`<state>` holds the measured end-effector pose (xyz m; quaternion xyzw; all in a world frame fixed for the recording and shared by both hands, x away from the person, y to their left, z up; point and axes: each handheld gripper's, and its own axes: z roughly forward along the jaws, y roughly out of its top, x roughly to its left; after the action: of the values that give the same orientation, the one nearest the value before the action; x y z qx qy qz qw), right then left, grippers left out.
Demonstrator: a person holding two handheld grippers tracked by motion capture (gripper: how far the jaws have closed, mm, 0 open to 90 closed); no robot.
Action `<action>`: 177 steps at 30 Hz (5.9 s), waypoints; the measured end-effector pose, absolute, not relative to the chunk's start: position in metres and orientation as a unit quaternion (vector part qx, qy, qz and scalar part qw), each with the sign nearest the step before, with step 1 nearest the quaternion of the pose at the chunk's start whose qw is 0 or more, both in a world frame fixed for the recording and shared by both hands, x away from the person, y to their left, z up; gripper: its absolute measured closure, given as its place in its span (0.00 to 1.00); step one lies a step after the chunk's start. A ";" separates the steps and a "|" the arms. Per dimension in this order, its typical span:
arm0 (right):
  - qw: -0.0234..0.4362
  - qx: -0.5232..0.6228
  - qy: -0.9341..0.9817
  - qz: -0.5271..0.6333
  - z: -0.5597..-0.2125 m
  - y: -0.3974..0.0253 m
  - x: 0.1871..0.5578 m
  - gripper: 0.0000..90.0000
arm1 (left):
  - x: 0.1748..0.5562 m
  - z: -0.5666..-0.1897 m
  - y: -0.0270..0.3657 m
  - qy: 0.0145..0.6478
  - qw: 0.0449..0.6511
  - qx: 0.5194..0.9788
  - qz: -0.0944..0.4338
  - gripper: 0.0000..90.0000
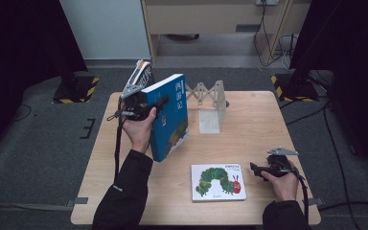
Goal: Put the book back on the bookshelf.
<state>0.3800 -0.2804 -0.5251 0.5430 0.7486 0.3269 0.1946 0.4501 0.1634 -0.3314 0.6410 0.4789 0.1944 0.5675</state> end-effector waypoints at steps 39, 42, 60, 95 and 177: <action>0.214 0.521 0.763 0.319 -0.539 -0.281 0.379 0.03 | 0.539 -0.359 0.120 0.510 0.522 0.641 0.237 0.67; 0.214 0.521 0.762 0.319 -0.539 -0.281 0.379 0.03 | 0.542 -0.361 0.118 0.512 0.518 0.643 0.236 0.67; 0.215 0.523 0.761 0.318 -0.539 -0.281 0.379 0.03 | 0.555 -0.369 0.107 0.515 0.516 0.633 0.261 0.66; 0.216 0.525 0.760 0.318 -0.539 -0.280 0.378 0.03 | 0.488 -0.385 0.125 0.487 0.487 0.666 0.285 0.65; 0.217 0.524 0.760 0.316 -0.539 -0.280 0.378 0.03 | 0.452 -0.400 0.111 0.497 0.505 0.625 0.327 0.67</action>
<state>0.3780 -0.2799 -0.5392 0.5241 0.7603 0.3164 0.2169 0.4516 0.1108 -0.4000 0.6249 0.4974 0.3274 0.5049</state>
